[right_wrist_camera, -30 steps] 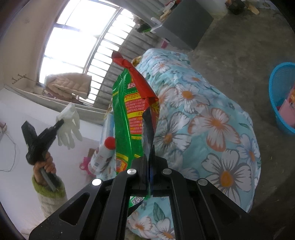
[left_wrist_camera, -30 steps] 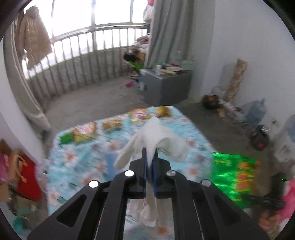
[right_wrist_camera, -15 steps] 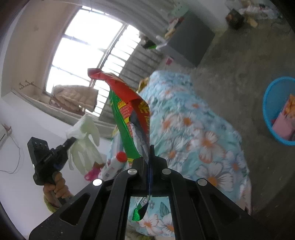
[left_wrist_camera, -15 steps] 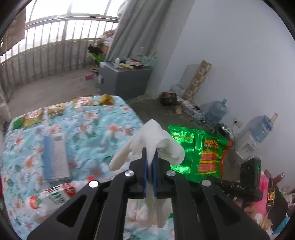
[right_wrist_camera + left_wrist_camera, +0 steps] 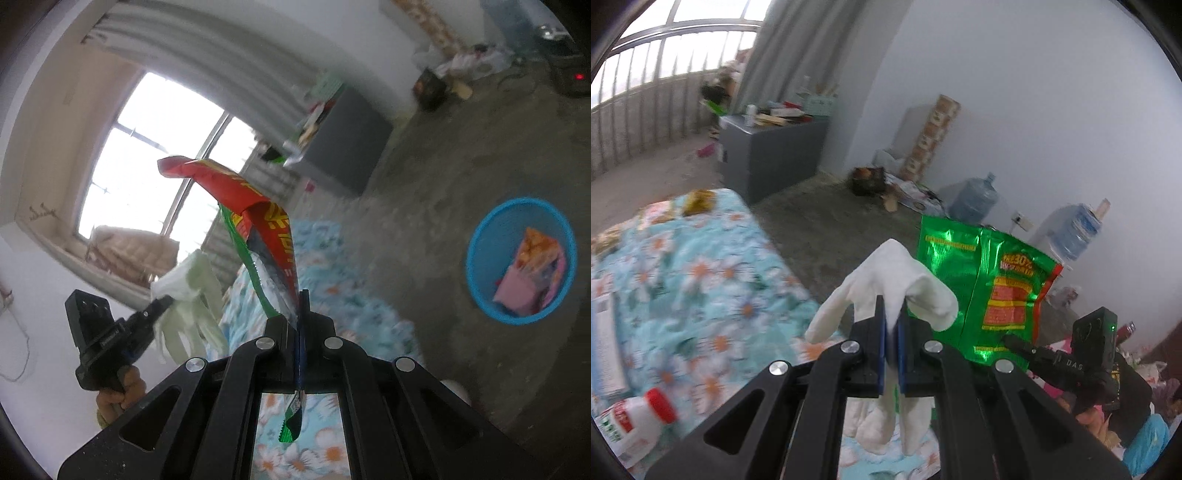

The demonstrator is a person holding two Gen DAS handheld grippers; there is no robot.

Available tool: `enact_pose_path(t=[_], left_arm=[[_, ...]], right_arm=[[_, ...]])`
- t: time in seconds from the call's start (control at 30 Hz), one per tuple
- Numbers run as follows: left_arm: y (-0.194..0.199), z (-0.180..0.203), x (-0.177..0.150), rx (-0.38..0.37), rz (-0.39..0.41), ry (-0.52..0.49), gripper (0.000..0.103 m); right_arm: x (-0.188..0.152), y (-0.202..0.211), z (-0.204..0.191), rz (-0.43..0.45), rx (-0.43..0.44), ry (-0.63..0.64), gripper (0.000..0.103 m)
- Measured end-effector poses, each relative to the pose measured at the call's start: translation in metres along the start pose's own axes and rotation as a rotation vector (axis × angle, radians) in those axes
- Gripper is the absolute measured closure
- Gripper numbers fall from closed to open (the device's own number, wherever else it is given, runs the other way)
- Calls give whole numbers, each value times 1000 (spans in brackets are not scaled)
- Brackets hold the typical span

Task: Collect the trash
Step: 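Grasp the white glove with the left gripper while the right carries the detergent bag, then carry the glove and detergent bag over the blue wastebasket and open both grippers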

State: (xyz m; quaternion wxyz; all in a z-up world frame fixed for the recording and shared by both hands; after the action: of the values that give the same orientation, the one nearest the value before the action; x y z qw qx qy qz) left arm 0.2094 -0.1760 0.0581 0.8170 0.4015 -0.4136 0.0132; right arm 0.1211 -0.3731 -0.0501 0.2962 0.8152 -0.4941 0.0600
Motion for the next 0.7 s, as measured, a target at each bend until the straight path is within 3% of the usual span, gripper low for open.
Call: enact_pose_path(t=[0.33, 0.7], left_arm=[[-89, 54, -7, -89, -122, -32, 98], [-178, 97, -30, -106, -259, -81, 98]], right_arm=[[24, 48, 56, 165, -184, -73, 103], [26, 64, 119, 244, -433, -152, 103]])
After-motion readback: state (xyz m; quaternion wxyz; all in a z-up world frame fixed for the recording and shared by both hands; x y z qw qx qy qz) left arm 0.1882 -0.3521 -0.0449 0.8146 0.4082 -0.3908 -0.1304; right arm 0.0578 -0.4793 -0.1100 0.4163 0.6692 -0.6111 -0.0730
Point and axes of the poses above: each gripper's, at about its wrist camera, not at the fingertips, and y roughly against the way its jaws point, z to its right, x to its top, the point moved 5 cm from there along -y, roughly the way its jaws point, and after that the axes turned 2 degrees about -y, right-handed, at the moved point
